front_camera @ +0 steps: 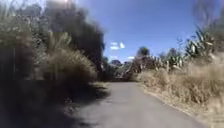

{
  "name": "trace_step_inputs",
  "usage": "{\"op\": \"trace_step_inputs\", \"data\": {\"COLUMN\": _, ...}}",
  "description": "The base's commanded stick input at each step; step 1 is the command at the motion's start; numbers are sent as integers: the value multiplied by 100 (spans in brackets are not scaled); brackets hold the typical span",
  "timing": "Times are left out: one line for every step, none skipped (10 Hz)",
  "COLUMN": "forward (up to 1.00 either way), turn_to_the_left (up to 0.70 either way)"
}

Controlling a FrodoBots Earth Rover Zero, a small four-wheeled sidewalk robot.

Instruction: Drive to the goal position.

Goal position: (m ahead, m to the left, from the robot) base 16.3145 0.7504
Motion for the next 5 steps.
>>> {"op": "trace_step_inputs", "data": {"forward": 100, "turn_to_the_left": -3}}
{"op": "trace_step_inputs", "data": {"forward": 100, "turn_to_the_left": -1}}
{"op": "trace_step_inputs", "data": {"forward": 100, "turn_to_the_left": 0}}
{"op": "trace_step_inputs", "data": {"forward": 100, "turn_to_the_left": 0}}
{"op": "trace_step_inputs", "data": {"forward": 100, "turn_to_the_left": 0}}
